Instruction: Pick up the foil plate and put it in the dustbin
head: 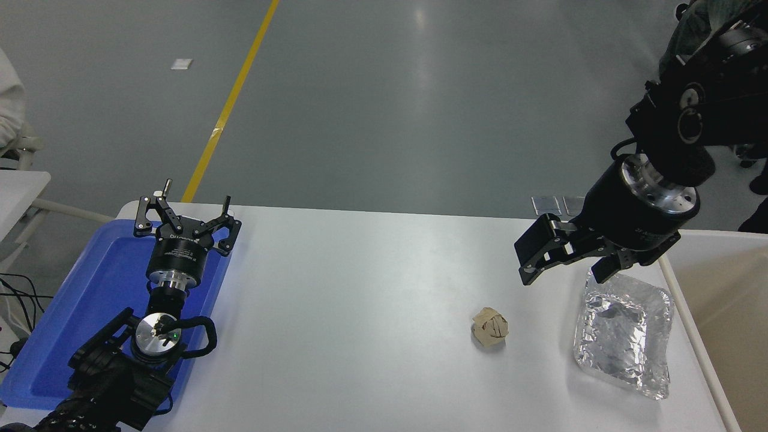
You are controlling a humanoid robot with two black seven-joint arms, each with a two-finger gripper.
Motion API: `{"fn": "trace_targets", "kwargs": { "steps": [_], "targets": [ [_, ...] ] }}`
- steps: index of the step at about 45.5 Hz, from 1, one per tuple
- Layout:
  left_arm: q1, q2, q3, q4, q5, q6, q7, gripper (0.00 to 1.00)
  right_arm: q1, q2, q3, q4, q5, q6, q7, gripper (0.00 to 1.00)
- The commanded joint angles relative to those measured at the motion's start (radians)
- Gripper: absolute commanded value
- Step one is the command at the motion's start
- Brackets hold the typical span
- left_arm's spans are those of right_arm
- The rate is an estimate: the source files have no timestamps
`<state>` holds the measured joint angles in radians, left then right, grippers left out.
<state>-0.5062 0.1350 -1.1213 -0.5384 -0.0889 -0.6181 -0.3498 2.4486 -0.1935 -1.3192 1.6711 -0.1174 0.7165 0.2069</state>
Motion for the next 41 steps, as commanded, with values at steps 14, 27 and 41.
{"fn": "trace_targets", "kwargs": {
  "steps": [14, 27, 41],
  "targets": [
    [0.000, 0.000, 0.000, 0.000, -0.002, 0.000, 0.002, 1.00, -0.005, -0.035, -0.003, -0.005, -0.019, 0.006, 0.000, 1.00],
    [0.000, 0.000, 0.000, 0.000, -0.002, 0.000, 0.002, 1.00, -0.029, -0.086, -0.005, -0.010, -0.050, 0.001, 0.000, 1.00],
    [0.000, 0.000, 0.000, 0.000, -0.002, 0.000, 0.002, 1.00, -0.134, -0.179, -0.043, -0.080, -0.157, -0.026, 0.000, 1.00]
  ]
}}
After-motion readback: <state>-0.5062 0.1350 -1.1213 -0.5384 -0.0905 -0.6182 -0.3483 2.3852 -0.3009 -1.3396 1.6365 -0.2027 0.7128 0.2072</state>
